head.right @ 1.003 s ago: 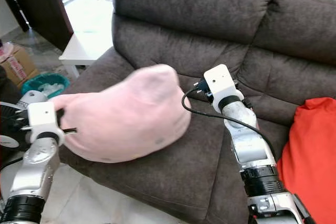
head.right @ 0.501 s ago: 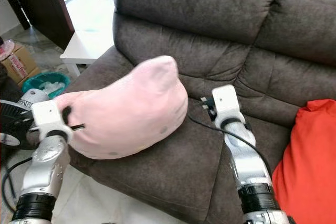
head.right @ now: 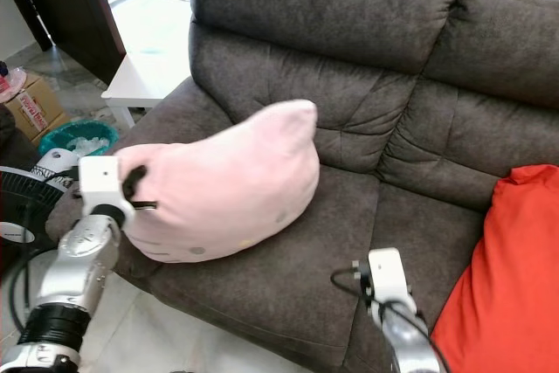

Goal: Move the pillow to the sofa from floor

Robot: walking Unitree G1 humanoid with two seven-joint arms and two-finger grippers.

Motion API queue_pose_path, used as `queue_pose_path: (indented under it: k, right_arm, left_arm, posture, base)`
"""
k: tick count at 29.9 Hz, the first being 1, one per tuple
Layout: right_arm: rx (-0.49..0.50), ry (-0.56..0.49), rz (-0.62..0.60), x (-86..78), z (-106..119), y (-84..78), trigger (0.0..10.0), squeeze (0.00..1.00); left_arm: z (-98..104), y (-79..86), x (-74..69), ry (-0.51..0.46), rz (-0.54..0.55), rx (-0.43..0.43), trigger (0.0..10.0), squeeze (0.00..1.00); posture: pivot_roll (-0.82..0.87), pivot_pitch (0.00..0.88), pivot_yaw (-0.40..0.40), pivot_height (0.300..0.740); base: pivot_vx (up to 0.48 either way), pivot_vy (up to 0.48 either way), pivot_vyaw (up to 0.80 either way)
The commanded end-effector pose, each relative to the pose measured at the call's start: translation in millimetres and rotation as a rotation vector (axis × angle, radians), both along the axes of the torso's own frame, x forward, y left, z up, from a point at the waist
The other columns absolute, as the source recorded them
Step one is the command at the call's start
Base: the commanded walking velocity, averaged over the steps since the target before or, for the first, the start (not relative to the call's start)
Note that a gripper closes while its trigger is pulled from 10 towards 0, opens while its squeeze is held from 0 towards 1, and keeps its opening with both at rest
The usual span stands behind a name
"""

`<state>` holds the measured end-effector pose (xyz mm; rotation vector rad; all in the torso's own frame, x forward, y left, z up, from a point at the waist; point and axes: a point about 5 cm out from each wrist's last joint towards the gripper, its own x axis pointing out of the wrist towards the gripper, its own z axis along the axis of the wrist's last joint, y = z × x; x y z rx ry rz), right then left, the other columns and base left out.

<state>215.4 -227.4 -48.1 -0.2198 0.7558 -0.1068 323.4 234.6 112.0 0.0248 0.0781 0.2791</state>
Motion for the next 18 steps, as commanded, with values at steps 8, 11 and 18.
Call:
queue_pose_path:
  k: [8,11,18]
  right_arm:
    - [0.024,0.028,-0.008,-18.7,-15.2,3.8,10.0,0.00]
    - [0.018,0.023,-0.014,-17.9,-15.0,2.8,10.0,0.00]
    - [0.017,0.027,-0.018,-18.2,-16.2,1.3,10.0,0.00]
  left_arm:
    - [-0.4,44.3,-18.5,0.012,0.303,0.062,10.0,0.00]
    - [-3.8,33.0,-17.7,0.034,0.289,0.088,10.0,0.00]
    - [-8.6,-26.4,-1.4,0.021,-0.113,0.001,10.0,0.00]
  posture:
    - [0.12,0.097,-0.054,0.740]
    - [0.11,0.094,-0.057,0.740]
    - [0.11,0.093,-0.061,0.740]
  base:
    - [0.000,0.000,0.00]
    - [0.000,0.000,0.00]
    - [0.000,0.000,0.00]
